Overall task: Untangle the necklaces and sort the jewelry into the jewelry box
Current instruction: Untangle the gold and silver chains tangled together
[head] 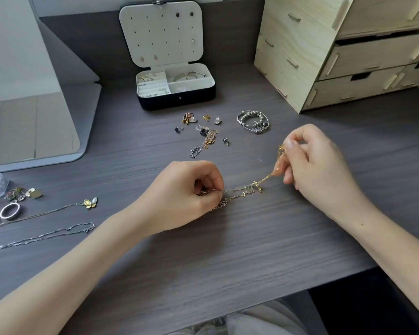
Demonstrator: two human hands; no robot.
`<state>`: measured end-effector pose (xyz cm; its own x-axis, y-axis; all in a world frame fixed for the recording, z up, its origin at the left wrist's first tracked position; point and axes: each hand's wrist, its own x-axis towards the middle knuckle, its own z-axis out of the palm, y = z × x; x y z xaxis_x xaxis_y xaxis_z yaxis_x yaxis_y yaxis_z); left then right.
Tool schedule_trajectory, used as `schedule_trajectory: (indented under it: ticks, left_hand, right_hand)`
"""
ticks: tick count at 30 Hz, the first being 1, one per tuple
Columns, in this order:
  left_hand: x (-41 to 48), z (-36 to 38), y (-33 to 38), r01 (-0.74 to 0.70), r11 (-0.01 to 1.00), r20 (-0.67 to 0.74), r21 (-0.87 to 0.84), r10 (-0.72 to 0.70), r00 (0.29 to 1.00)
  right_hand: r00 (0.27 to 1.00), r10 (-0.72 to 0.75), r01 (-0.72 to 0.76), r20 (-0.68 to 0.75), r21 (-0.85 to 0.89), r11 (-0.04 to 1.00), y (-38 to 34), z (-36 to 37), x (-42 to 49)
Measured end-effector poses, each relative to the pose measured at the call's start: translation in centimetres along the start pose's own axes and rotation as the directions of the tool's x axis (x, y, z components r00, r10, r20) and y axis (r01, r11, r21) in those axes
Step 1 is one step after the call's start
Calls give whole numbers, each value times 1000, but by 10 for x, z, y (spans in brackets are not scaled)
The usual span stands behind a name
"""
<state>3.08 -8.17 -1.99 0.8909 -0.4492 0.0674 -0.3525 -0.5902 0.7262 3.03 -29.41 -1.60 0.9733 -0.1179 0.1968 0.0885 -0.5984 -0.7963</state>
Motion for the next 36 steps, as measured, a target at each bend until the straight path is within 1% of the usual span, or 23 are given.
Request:
schedule_trajectory:
  ticks: [3,5,8,9,10,12,13,15,17,19,24,29,32,36]
  left_hand:
    - [2,-1,2,8,1000,-3,18,-8,1000]
    - [3,-1,2,13,999,8,37,-13,1000]
    - [5,-3,2,33,999,27,41,-34,999]
    - [5,-3,2,39,999,32,35,-40,999]
    - [6,-4,1,46,999,41,27,-47,998]
    - [6,-6,1,62,998,63,16,-63,996]
    - [6,-7,1,64,998,76,6,-65,995]
    - [5,-9,0,64,997,104,-32,-61,993]
    - [3,-11,0,63,994,126,-84,-52,991]
    - [1,-14,-1,68,990,137,-124,-50,989]
    - [-1,-18,-2,50,986,158,-156,-25,987]
    - [-1,-21,-9,18,994,66,-109,-11,998]
    - [-2,-24,-12,-2,998,4,-70,2,1000]
    - [-1,-25,-15,-51,998,-67,30,53,996]
  right_hand:
    - [995,-95,96,19,-276,956,4,1,0]
    - [993,-108,121,55,-412,903,5,1,2]
    - [989,-88,143,122,-570,809,6,0,2]
    - [986,-127,167,110,-599,783,6,0,1]
    - [975,-207,216,86,-611,762,5,-1,-1]
    - [925,-373,340,65,-576,743,-2,1,-5]
    - [899,-428,410,95,-524,746,-6,3,-7]
    - [856,-467,518,224,-369,772,-13,10,-9]
    - [823,-467,552,324,-258,793,-18,19,-7]
    - [809,-456,554,370,-224,802,-17,26,-3]
    - [824,-399,494,402,-163,854,-12,35,1]
    - [832,-382,468,401,-142,872,-7,41,0]
    - [839,-393,464,376,-118,878,-6,40,0]
    - [844,-408,470,347,-114,875,-5,42,2]
